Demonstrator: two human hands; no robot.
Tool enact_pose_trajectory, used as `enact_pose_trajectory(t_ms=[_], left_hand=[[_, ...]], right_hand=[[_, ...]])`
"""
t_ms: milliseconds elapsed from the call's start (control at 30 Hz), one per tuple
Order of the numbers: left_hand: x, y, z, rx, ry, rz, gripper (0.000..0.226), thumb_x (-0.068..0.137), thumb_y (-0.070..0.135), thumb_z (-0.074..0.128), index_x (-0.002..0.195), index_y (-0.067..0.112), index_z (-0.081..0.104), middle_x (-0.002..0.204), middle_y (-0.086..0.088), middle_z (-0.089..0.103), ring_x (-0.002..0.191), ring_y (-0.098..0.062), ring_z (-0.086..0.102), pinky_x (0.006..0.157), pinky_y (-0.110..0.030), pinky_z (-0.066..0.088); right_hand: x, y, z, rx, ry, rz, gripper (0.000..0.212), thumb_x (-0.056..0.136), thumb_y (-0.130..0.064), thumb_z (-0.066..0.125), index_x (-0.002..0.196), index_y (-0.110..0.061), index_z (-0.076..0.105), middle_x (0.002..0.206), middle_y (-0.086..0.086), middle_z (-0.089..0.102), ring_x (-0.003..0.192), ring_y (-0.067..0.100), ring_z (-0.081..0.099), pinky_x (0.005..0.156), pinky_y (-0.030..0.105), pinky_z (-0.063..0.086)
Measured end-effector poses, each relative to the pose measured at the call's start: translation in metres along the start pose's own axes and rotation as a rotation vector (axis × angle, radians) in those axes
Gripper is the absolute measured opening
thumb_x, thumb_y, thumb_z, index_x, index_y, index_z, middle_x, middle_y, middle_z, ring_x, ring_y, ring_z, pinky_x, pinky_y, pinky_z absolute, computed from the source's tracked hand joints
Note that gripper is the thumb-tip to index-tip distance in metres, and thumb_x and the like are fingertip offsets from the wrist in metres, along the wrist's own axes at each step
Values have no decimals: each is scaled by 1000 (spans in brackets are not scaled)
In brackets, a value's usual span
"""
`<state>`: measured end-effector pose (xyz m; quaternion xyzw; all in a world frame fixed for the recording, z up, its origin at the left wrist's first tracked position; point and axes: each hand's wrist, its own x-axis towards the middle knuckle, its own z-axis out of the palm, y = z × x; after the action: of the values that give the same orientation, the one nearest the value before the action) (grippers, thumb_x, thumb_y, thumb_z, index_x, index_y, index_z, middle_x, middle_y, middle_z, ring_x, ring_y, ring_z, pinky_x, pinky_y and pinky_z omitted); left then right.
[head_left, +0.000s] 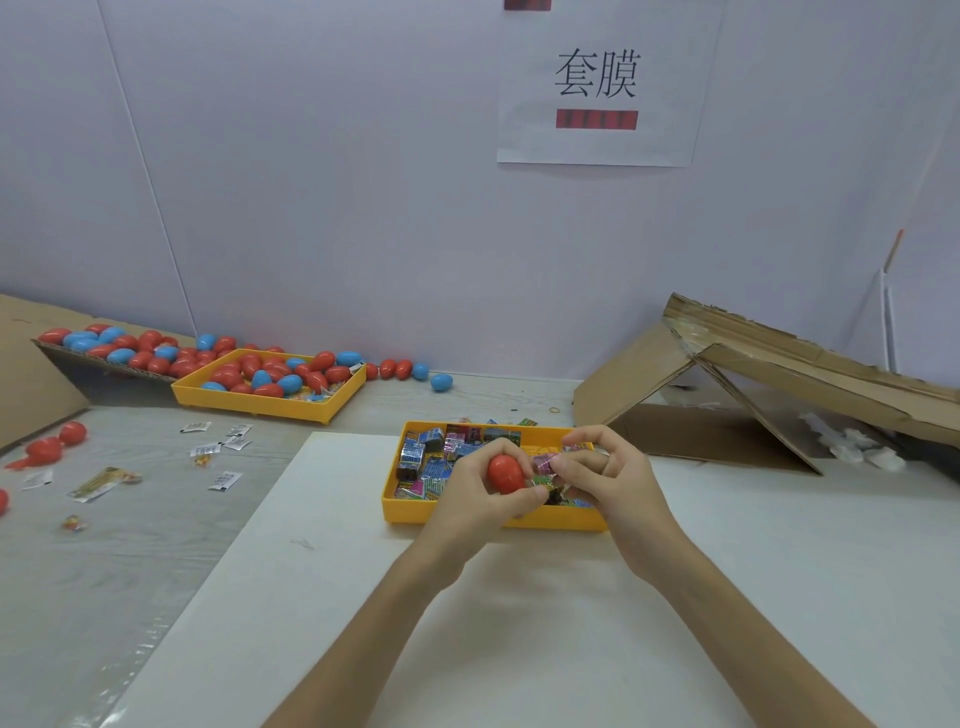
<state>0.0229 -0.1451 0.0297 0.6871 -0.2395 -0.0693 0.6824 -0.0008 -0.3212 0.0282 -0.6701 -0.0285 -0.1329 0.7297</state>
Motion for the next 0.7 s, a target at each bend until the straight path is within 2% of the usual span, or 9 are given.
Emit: enact_pose_trajectory(t_ms=[100,200,267,367,467,600,700], left_hand=[[1,4,-2,-81,60,8,24,82,6,81,80,23,65,91,6,68,83,-9,68,69,-24,56],[1,6,-3,-205,83,-5,23,81,9,83,80,23,65,114,-16,70,105,-26,70,75,-25,56],[0,6,-2,-237,78,-11,23,76,15,85,80,24,64,118,-23,67,106,-34,68,78,-27,55],[-1,5,0,-253,80,-17,20,72,21,82,80,24,63,118,-23,67,108,-34,66,82,-31,55],[0,3,-1,-298,77,-30,21,73,19,80,83,21,62,119,-22,68,116,-43,61,94,-42,53],[1,4,-2,-402,47,-49,20,76,16,78,85,17,60,124,-26,64,123,-45,57,97,-38,52],[1,4,-2,-368,25,-40,21,78,18,77,88,16,58,125,-25,64,124,-45,56,103,-46,47]], right_hand=[[0,0,0,-9,-7,1,19,87,-7,73,103,-10,63,78,7,75,70,11,67,61,19,52],[1,2,1,-29,-11,18,14,90,-7,71,103,-10,66,75,4,74,68,12,65,61,20,51],[2,3,1,-48,-5,25,11,92,-7,69,103,-10,68,76,3,73,70,14,65,61,22,52],[3,2,0,-67,10,14,8,94,-6,66,100,-10,70,78,4,72,72,17,65,63,25,53],[3,1,0,-64,15,15,10,94,-7,66,101,-10,71,79,4,72,72,17,64,63,26,52],[4,0,0,-34,4,44,15,95,-10,65,108,-10,72,82,4,70,71,16,62,60,24,51],[4,-1,0,-38,9,36,15,95,-9,64,107,-11,73,80,3,70,68,15,61,57,22,50]])
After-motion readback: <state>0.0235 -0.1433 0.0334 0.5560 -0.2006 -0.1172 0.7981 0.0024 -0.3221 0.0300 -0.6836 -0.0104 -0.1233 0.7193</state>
